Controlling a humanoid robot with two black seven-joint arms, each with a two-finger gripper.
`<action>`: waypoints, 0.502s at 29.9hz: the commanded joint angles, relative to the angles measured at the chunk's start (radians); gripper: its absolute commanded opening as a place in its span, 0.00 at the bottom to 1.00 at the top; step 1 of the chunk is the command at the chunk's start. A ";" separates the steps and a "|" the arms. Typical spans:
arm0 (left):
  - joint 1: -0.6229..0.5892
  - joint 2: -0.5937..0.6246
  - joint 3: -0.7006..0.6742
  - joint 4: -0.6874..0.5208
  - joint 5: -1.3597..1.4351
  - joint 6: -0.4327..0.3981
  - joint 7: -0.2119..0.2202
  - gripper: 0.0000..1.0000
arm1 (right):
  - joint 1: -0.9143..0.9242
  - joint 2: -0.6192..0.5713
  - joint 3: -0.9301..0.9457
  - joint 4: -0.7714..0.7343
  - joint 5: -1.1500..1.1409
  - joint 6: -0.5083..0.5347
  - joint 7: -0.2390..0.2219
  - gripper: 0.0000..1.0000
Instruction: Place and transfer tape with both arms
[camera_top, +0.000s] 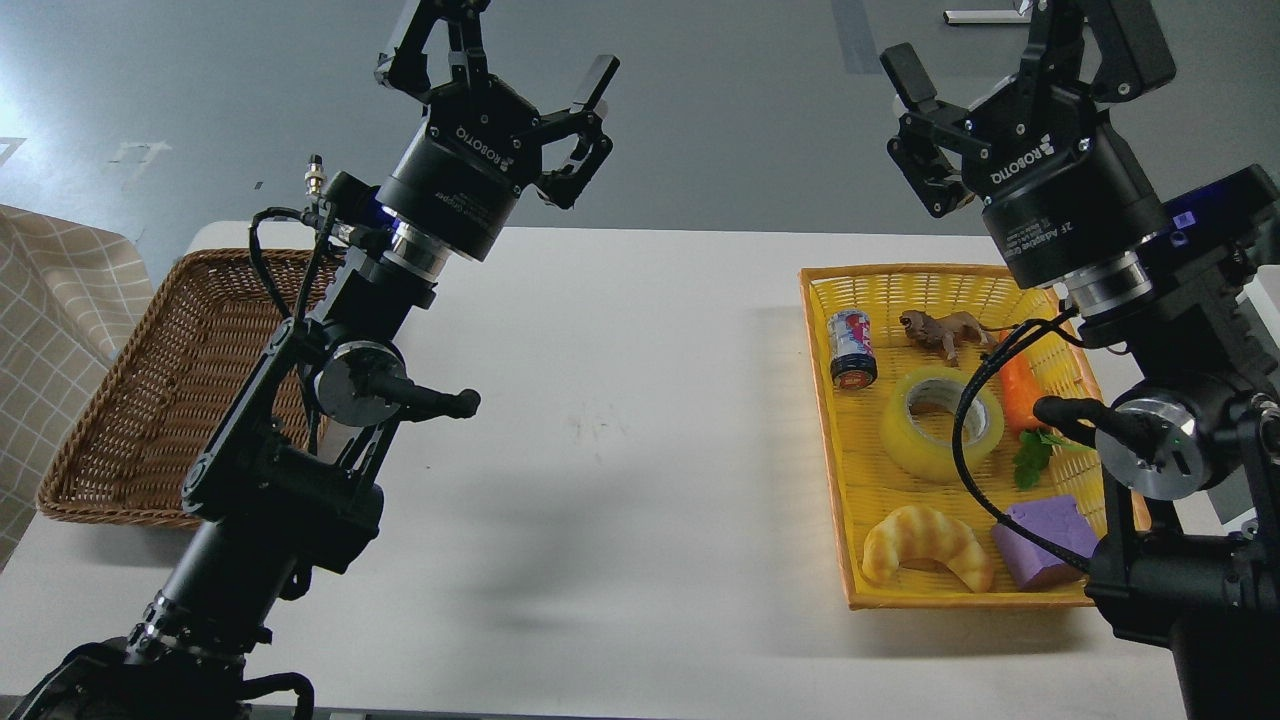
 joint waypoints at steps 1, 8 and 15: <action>0.016 0.002 0.000 -0.001 -0.002 0.000 0.001 0.98 | 0.028 0.000 -0.002 -0.022 -0.032 -0.002 0.000 1.00; 0.037 0.000 -0.001 -0.014 -0.003 -0.002 0.001 0.98 | 0.031 0.000 -0.004 -0.021 -0.037 -0.002 -0.002 1.00; 0.031 0.001 0.000 -0.014 -0.005 0.005 0.003 0.98 | 0.028 0.000 -0.004 -0.027 -0.035 0.000 0.000 1.00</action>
